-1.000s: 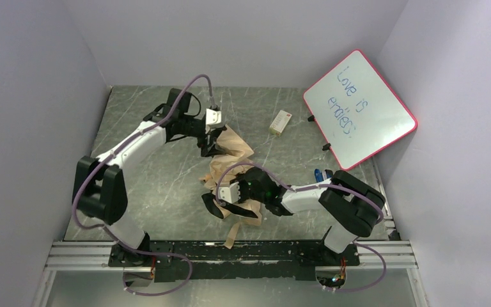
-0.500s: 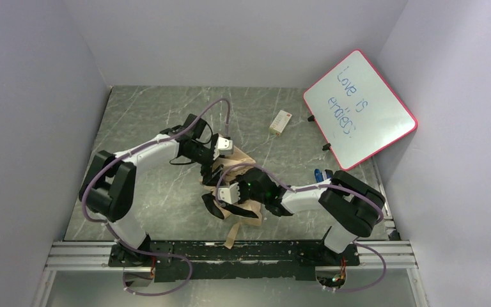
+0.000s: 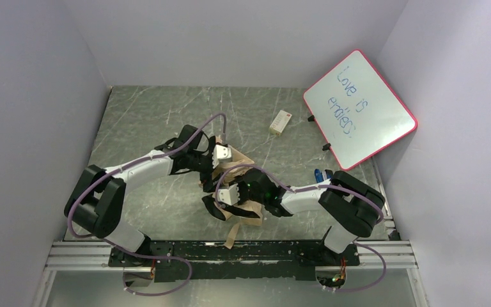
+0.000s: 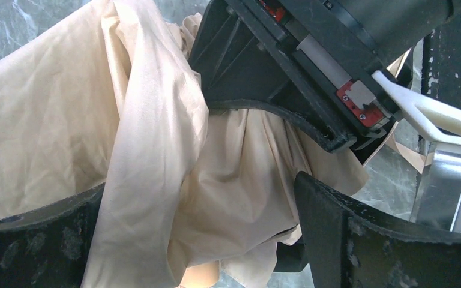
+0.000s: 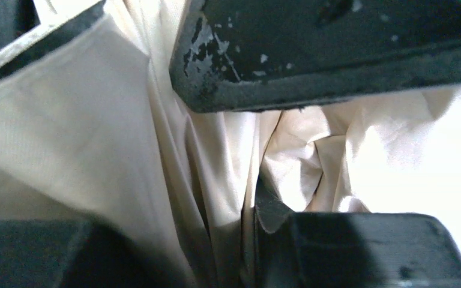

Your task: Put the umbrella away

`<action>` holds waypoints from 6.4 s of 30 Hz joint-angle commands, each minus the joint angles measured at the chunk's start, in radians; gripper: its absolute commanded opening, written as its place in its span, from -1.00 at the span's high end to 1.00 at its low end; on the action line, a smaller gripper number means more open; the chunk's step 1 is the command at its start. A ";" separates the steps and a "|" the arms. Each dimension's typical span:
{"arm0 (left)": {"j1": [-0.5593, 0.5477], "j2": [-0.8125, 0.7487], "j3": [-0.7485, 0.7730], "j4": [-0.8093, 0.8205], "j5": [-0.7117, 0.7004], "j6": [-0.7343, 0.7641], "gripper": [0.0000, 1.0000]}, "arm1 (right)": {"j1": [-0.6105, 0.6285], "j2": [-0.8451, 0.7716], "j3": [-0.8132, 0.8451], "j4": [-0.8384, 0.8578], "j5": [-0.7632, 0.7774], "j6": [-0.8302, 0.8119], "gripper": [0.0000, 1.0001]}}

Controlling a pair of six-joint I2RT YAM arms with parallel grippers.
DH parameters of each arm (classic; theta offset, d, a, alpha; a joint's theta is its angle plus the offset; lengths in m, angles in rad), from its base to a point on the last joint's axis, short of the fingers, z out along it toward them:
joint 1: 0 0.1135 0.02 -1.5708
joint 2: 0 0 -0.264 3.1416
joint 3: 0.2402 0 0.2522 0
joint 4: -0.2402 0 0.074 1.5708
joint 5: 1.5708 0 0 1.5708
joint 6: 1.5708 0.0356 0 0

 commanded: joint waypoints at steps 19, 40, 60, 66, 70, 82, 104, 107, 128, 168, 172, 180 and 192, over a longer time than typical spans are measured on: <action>0.058 0.045 -0.033 0.020 -0.007 -0.001 -0.94 | 0.008 0.000 -0.021 -0.059 -0.018 0.016 0.83; -0.064 0.191 -0.010 -0.030 -0.201 0.042 -0.26 | 0.009 -0.019 -0.022 0.005 -0.041 0.073 0.82; -0.083 0.139 -0.026 0.038 -0.362 0.115 0.90 | 0.008 -0.354 -0.075 -0.243 -0.177 0.244 -0.25; -0.067 0.131 -0.021 0.094 -0.389 0.116 0.90 | 0.010 -0.577 -0.097 -0.286 -0.207 0.485 -0.27; -0.063 0.128 -0.024 0.122 -0.397 0.131 0.90 | 0.008 -0.702 -0.113 -0.302 -0.104 0.651 -0.31; -0.064 0.084 -0.097 0.191 -0.427 0.311 0.90 | -0.218 -0.683 0.011 -0.367 -0.121 0.947 -0.42; -0.255 0.046 -0.315 0.572 -0.707 0.482 0.90 | -0.555 0.102 0.682 -0.845 -0.933 0.502 -0.80; -0.281 0.062 -0.338 0.602 -0.745 0.508 0.91 | -0.553 0.170 0.760 -1.004 -0.980 0.350 -0.83; -0.339 0.088 -0.362 0.667 -0.836 0.531 0.91 | -0.424 0.361 0.821 -1.158 -0.731 0.246 -1.00; -0.383 -0.694 -0.391 0.226 -0.904 -0.049 -0.94 | -0.336 0.371 0.553 -0.892 -0.408 0.312 0.06; -0.383 -0.809 -0.383 0.191 -1.008 -0.225 -0.94 | -0.330 0.350 0.537 -0.855 -0.396 0.313 0.23; -0.381 -0.731 -0.255 0.098 -1.476 -0.645 -0.94 | -0.264 0.282 0.435 -0.751 -0.296 0.267 0.61; -0.113 -0.450 0.007 0.030 -1.286 -0.736 -0.94 | -0.096 0.086 0.163 -0.439 -0.052 0.256 0.73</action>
